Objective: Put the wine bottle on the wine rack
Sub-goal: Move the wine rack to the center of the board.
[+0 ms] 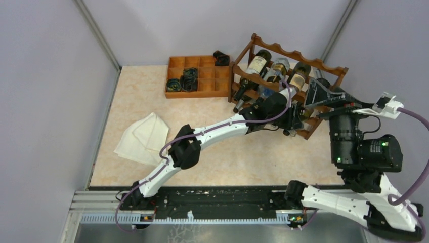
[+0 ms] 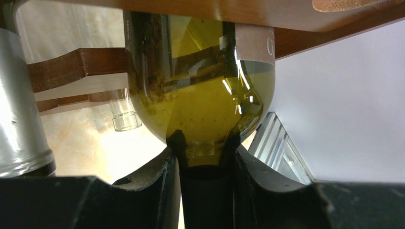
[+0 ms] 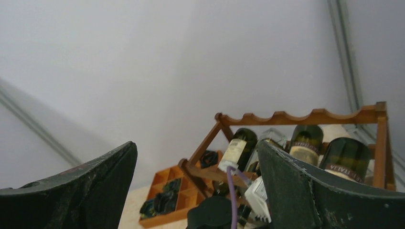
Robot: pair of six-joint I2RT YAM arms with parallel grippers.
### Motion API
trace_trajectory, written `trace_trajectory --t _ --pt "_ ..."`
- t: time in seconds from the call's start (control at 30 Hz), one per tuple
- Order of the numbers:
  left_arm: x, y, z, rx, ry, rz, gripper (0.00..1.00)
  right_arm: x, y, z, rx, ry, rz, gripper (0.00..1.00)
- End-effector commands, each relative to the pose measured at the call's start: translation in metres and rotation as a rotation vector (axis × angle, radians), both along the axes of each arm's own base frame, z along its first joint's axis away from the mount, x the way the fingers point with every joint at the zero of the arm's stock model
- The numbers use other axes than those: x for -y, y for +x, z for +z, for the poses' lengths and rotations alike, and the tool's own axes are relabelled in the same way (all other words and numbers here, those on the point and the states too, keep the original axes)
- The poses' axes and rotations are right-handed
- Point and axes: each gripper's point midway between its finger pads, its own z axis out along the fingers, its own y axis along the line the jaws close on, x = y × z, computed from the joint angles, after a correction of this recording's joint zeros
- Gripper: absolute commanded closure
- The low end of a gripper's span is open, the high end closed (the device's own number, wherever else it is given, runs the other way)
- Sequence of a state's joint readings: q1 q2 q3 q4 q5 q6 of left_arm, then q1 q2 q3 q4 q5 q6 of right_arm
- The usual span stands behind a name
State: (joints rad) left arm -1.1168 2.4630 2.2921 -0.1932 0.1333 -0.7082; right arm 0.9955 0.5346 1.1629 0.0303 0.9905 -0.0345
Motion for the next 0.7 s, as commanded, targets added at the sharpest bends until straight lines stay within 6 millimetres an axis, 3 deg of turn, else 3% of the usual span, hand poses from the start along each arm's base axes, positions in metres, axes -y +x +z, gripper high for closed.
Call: trace_trajectory --t 0.0,0.1,0.17,0.33,0.47,0.67 --pt "0.013 0.001 0.086 0.109 -0.234 -0.02 1.0 0.032 -0.011 0.001 -0.048 -0.038 -0.05 0.08" --pt "0.013 0.001 0.088 0.115 -0.248 -0.023 1.0 0.036 -0.01 0.001 -0.079 -0.029 0.116 0.19" --pt "0.012 0.003 0.086 0.112 -0.251 -0.023 1.0 0.017 -0.006 -0.002 -0.087 -0.116 0.223 0.23" --pt "0.011 0.007 0.089 0.109 -0.266 -0.016 1.0 0.012 -0.006 0.019 -0.042 -0.282 0.012 0.05" --pt "0.012 0.012 0.093 0.096 -0.281 0.022 1.0 0.024 -0.006 0.029 -0.048 -0.257 -0.056 0.05" --pt "0.012 0.023 0.09 0.092 -0.281 0.088 1.0 0.029 -0.003 0.017 -0.036 -0.189 0.019 0.09"
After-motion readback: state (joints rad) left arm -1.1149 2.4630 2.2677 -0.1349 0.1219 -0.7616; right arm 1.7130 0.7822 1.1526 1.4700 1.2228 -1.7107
